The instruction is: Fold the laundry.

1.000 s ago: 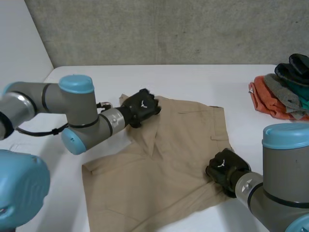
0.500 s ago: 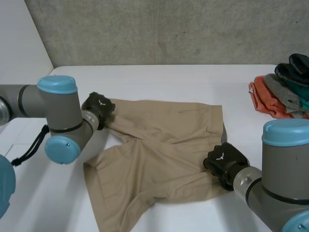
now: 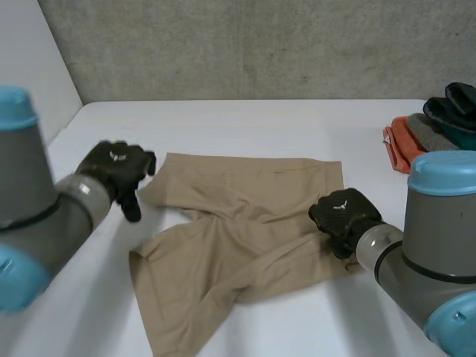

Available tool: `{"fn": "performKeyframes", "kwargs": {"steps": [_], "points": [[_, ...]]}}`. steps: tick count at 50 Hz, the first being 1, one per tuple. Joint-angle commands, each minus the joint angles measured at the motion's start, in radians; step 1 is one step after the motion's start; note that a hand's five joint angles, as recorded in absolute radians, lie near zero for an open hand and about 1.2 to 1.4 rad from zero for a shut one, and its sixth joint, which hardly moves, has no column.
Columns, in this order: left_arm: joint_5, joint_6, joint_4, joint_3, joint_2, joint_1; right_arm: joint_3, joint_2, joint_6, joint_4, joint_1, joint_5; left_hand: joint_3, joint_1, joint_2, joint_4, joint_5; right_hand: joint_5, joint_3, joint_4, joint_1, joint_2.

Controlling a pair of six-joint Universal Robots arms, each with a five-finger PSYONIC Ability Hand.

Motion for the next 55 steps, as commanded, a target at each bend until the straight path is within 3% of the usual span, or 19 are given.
{"fn": "performKeyframes", "kwargs": {"steps": [1,11,26,31,33,36,43,49,55], "points": [[0.053,-0.15,0.005,-0.293,0.217,-0.095,-0.018,0.019,0.084,-0.017,-0.002,0.003,0.025,0.014,0.026,0.038,0.036,0.209,0.204,0.197,0.276,0.222],[0.066,-0.316,0.008,-0.459,0.242,-0.159,-0.004,0.022,0.106,-0.044,0.001,0.009,0.019,0.008,0.02,0.032,0.03,0.209,0.204,0.197,0.276,0.222],[0.067,-0.328,0.04,-0.456,0.064,-0.162,0.016,0.006,0.107,-0.07,-0.005,0.011,0.057,0.046,0.058,0.07,0.068,0.209,0.204,0.197,0.276,0.222],[0.066,-0.328,0.054,-0.435,0.049,-0.162,0.023,-0.014,0.117,-0.072,-0.005,0.011,0.461,0.45,0.462,0.474,0.472,0.209,0.204,0.197,0.276,0.222],[0.067,-0.322,0.066,-0.432,0.047,-0.165,0.025,-0.021,0.123,-0.072,-0.005,0.011,0.518,0.507,0.519,0.531,0.529,0.209,0.204,0.197,0.276,0.222],[0.064,-0.317,0.077,-0.426,0.043,-0.179,0.025,-0.035,0.129,-0.069,-0.005,0.011,0.91,0.899,0.911,0.923,0.921,0.209,0.204,0.197,0.276,0.222],[0.066,-0.308,0.03,-0.375,0.058,-0.207,0.037,-0.086,0.098,-0.025,-0.005,0.008,0.923,0.912,0.924,0.936,0.934,0.209,0.204,0.197,0.276,0.222],[0.069,-0.209,-0.14,-0.373,0.122,-0.237,0.077,-0.179,-0.107,0.129,-0.035,-0.003,0.923,0.912,0.924,0.936,0.934,0.209,0.204,0.197,0.276,0.222],[0.11,-0.101,-0.286,-0.389,0.185,-0.25,0.219,-0.276,-0.454,0.412,-0.078,-0.003,0.923,0.912,0.924,0.936,0.934,0.209,0.204,0.197,0.276,0.222]]}}
